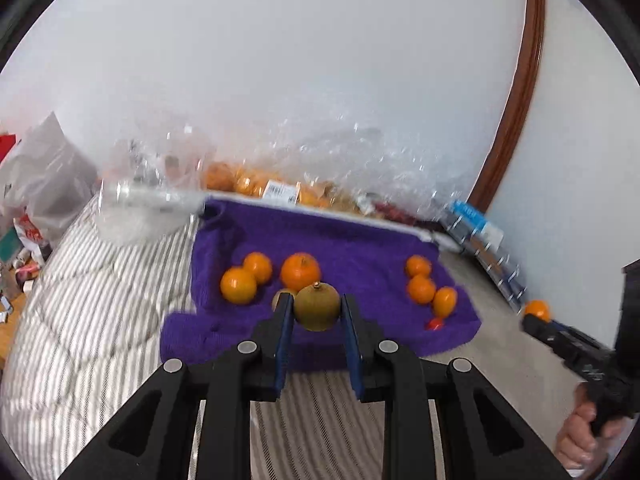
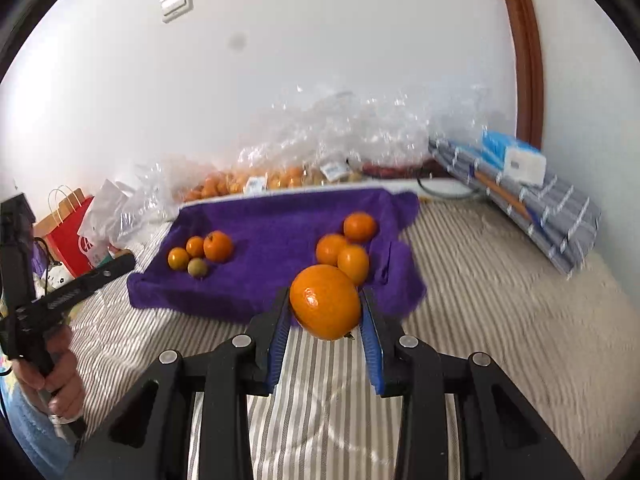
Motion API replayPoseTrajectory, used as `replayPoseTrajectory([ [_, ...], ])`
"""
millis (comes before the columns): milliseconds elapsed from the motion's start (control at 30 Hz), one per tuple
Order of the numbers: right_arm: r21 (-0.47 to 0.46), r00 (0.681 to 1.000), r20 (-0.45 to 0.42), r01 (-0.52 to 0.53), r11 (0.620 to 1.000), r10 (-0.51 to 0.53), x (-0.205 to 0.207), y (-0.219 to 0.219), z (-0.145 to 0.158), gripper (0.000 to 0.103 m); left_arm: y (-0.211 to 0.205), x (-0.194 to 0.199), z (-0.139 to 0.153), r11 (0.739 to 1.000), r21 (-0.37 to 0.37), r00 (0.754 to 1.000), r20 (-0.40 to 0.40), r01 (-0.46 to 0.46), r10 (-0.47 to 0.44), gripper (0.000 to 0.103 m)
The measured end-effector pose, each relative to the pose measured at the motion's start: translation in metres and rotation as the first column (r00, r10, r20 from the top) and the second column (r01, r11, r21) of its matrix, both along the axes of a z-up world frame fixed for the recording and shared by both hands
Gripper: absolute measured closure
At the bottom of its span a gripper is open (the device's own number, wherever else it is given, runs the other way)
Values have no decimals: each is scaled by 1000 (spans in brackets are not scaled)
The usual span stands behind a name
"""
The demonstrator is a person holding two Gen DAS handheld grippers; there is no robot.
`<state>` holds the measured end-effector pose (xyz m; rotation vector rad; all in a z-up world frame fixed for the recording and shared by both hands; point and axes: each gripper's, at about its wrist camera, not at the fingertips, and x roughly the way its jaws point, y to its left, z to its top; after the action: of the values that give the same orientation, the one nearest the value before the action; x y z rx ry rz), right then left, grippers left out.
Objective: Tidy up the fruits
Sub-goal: 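Carry the held orange and kiwi over the purple towel with both grippers, then open the right gripper to drop the orange while the left releases the kiwi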
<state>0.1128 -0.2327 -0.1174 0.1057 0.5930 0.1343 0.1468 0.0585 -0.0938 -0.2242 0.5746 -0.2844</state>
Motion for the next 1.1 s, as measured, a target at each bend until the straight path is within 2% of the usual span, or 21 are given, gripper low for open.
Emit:
replayPoseTrajectory([
  [100,-5,1000,17,-20,1000,20,18,4,9,69,1,12,17,997,52,998,2,-56,56,80],
  [233,-14,999,15,-42,999,42,49,11,17,69,7,39,23,995,21,995,-9,-98,98,80],
  [367,-8,998,3,-68,998,68,86,22,21,69,8,70,16,990,15,990,-16,-137,137,80],
  [467,-8,996,-11,-90,996,90,111,30,10,69,11,89,0,987,7,987,-16,-158,159,80],
  [533,-7,995,-35,-91,996,91,123,33,-8,69,14,92,-11,984,11,984,-15,-176,176,80],
  [600,-16,992,-79,-99,995,98,131,36,-29,69,12,93,-20,976,74,979,-16,-204,205,80],
  [667,-43,988,-117,-104,994,98,136,40,-39,69,9,96,-27,973,120,979,-22,-198,202,80],
  [733,-27,982,-146,-126,992,121,140,44,-45,69,4,101,-36,977,134,983,-63,-164,174,80],
  [833,-47,980,-151,-141,989,132,139,48,-50,69,-4,105,-43,978,165,985,-86,-131,147,80],
  [933,-86,979,-148,-155,984,141,136,55,-53,69,-9,105,-46,982,156,988,-96,-102,118,80],
  [1100,-89,978,-149,-160,983,146,136,57,-56,69,-11,107,-49,989,127,989,-116,-74,89,80],
])
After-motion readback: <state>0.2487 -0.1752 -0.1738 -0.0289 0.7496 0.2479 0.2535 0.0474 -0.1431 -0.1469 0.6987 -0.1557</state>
